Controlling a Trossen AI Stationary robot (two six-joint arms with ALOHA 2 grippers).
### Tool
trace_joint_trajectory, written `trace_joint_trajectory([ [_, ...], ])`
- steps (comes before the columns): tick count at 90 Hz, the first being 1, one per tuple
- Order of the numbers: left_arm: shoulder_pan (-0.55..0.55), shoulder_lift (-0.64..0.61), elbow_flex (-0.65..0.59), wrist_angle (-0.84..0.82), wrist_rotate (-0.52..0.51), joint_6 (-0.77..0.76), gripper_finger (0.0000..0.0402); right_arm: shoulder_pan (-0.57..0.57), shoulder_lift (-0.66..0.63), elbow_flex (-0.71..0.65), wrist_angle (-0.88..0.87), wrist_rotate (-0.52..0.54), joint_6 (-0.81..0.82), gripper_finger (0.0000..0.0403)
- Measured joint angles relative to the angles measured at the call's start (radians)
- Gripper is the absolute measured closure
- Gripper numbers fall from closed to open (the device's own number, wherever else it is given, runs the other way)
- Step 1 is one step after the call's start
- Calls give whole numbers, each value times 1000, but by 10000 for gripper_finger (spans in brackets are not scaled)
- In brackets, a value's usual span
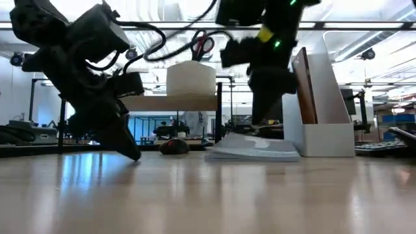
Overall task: Stock shelves
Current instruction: Put the blue book into the white file holder
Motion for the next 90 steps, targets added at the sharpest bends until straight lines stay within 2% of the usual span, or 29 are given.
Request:
trace_joint_trajectory([
  [10,0,16,-1,136,-9,87,303,85,-8,0,-72,92,0,403],
  [17,0,50,-2,250,-35,145,303,133,-1,-8,-136,106,-3,400],
  [30,8,142,-1,440,-90,214,303,182,23,-46,-162,137,-3,362],
  [39,17,208,-2,505,-122,233,303,198,42,-88,-158,213,19,321],
  [50,31,271,-1,542,-156,229,303,196,74,-155,-156,230,15,282],
  [69,47,358,5,629,-163,222,303,196,117,-268,-133,398,10,252],
  [79,51,397,5,702,-156,218,303,194,119,-296,-55,434,-59,247],
  [90,53,427,6,772,-145,224,303,192,119,-305,68,440,-235,251],
])
